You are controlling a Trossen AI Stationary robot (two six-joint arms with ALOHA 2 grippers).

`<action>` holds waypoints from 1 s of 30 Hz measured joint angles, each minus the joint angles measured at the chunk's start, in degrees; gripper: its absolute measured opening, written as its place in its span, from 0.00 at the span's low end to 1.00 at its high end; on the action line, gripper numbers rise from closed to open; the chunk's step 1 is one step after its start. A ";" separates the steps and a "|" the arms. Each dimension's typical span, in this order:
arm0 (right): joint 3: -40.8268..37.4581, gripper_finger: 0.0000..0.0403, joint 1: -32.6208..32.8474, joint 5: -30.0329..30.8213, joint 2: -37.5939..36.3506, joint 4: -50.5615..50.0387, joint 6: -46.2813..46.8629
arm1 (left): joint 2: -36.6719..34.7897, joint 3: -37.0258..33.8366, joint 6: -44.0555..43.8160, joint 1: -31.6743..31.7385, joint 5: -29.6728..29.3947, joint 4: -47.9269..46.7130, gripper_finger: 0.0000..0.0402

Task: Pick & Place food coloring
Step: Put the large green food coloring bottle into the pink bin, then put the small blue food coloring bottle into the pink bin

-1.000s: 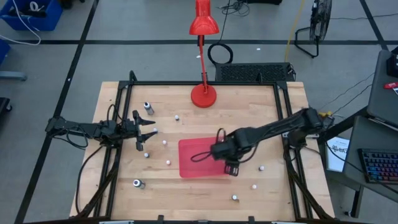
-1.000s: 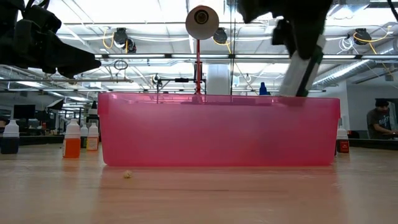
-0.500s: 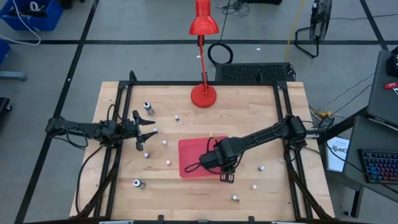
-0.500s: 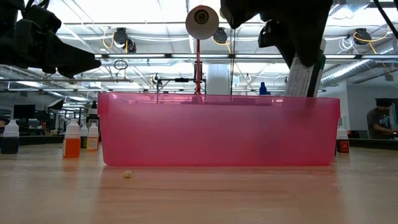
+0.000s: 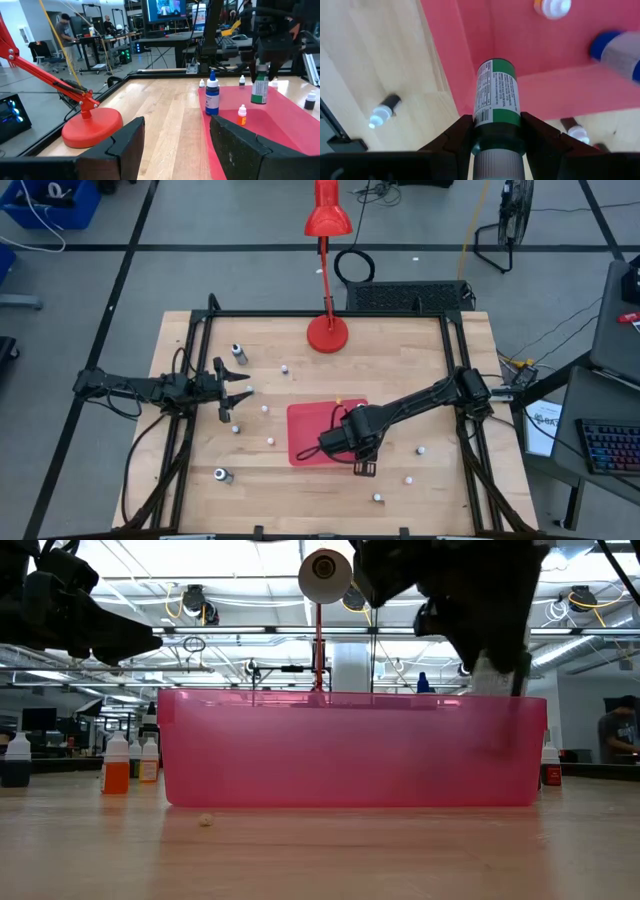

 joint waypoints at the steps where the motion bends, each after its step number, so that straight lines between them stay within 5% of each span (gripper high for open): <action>1: -0.45 0.33 0.00 -0.66 -0.04 0.11 0.02 | -0.02 0.00 0.00 0.00 0.00 -0.02 0.56; 30: -6.16 0.49 0.17 -5.42 -1.52 1.45 2.64 | 0.00 0.00 0.00 0.00 0.00 -0.01 0.56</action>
